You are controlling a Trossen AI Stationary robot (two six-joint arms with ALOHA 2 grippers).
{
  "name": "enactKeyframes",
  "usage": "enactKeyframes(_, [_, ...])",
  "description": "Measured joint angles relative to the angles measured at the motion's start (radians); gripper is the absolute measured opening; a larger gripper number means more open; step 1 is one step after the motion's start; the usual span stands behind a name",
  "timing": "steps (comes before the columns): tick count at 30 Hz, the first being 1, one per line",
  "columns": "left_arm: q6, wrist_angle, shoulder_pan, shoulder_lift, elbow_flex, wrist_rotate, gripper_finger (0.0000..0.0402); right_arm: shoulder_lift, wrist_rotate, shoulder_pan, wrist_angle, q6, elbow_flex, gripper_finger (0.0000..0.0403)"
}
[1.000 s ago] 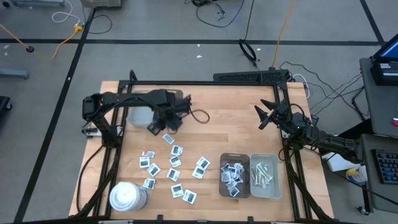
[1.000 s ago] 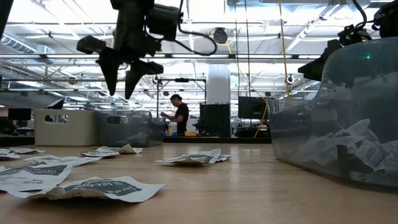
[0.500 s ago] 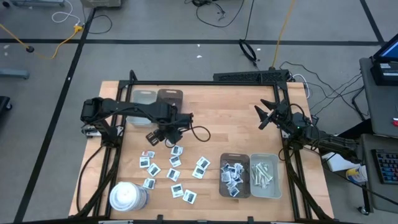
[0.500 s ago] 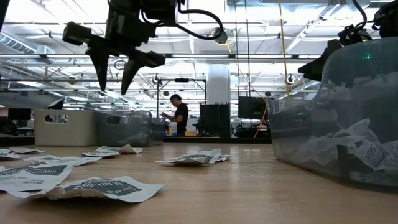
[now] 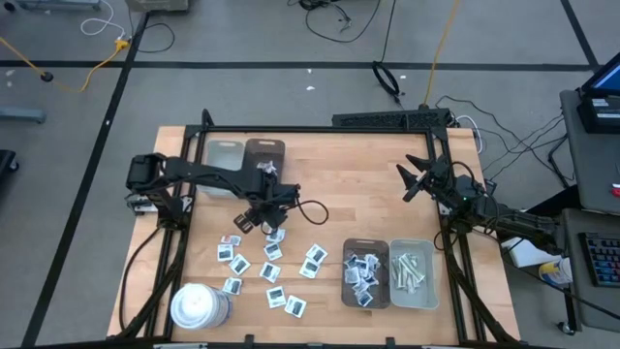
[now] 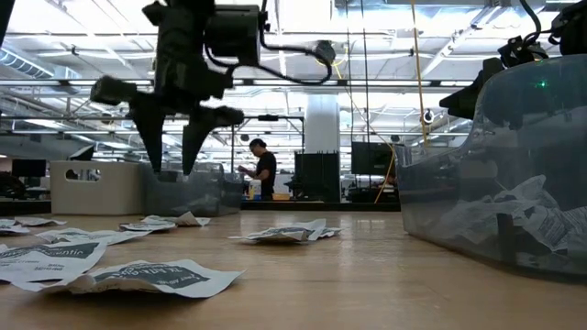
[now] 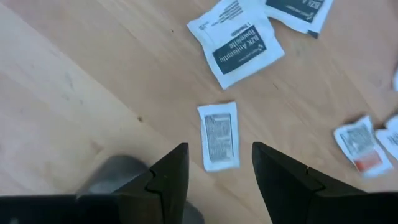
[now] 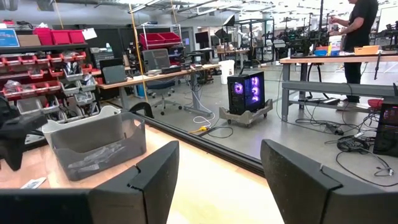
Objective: Pick & Place First Aid Supplies
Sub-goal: Put the white ointment pack into the top black bin
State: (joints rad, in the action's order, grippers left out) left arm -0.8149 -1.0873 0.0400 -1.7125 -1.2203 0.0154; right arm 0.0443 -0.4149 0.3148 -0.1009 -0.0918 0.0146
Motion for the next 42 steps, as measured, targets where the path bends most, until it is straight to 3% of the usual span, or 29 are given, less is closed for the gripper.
enactKeyframes(18, [0.15,0.301,-0.019,-0.003,0.236,0.009,0.0182,0.0,0.0,0.0,0.0,0.0,0.0,0.0222])
enactKeyframes(25, [0.182,0.324,-0.015,-0.023,0.261,0.043,0.0178,0.0,0.0,0.0,0.0,0.0,0.0,0.022])
enactKeyframes(31, [0.145,0.334,-0.027,-0.045,0.262,0.13,0.0109,0.0,0.0,0.0,0.0,0.0,0.0,0.0223])
enactKeyframes(37, [0.171,0.356,-0.029,-0.046,0.263,0.103,0.0015,0.0,0.0,0.0,0.0,0.0,0.0,0.0224])
enactKeyframes(42, [0.19,0.338,-0.033,-0.037,0.263,0.078,0.0014,0.0,0.0,0.0,0.0,0.0,0.0,0.0224])
